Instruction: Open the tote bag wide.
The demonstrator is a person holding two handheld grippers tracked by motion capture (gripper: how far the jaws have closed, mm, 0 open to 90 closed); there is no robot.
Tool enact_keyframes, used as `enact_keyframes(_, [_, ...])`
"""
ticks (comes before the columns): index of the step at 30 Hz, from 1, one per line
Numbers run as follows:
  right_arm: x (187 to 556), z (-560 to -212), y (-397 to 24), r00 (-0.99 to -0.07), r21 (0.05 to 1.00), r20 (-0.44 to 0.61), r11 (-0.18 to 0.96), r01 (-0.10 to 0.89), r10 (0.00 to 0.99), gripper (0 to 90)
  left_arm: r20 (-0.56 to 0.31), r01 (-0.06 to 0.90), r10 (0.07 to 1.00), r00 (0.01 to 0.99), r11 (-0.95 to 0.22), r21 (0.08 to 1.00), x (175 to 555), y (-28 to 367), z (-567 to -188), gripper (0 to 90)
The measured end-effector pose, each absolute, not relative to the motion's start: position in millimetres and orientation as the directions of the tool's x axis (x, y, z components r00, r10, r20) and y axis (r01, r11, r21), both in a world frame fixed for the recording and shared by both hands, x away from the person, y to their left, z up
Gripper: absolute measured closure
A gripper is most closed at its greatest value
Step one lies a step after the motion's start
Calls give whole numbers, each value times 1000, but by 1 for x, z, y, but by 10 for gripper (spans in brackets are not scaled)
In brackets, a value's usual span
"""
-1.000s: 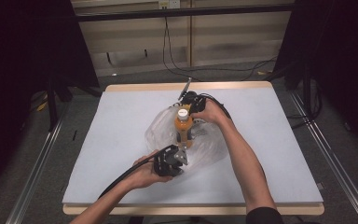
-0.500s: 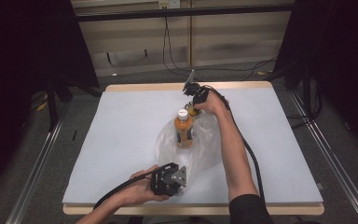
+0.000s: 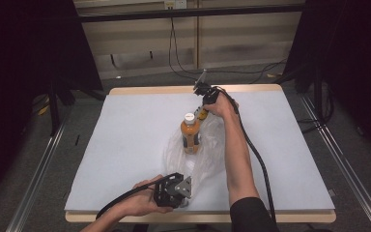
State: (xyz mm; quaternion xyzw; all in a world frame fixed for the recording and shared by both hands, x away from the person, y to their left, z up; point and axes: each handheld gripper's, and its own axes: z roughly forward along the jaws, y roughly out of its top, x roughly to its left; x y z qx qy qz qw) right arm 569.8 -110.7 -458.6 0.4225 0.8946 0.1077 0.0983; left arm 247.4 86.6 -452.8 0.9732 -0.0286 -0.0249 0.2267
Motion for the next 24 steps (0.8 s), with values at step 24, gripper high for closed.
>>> enact_keyframes(24, [502,-396,-123,-770,621,119,558,550,627,900,-113,137,80,990,-695,706,284,116,-428,900])
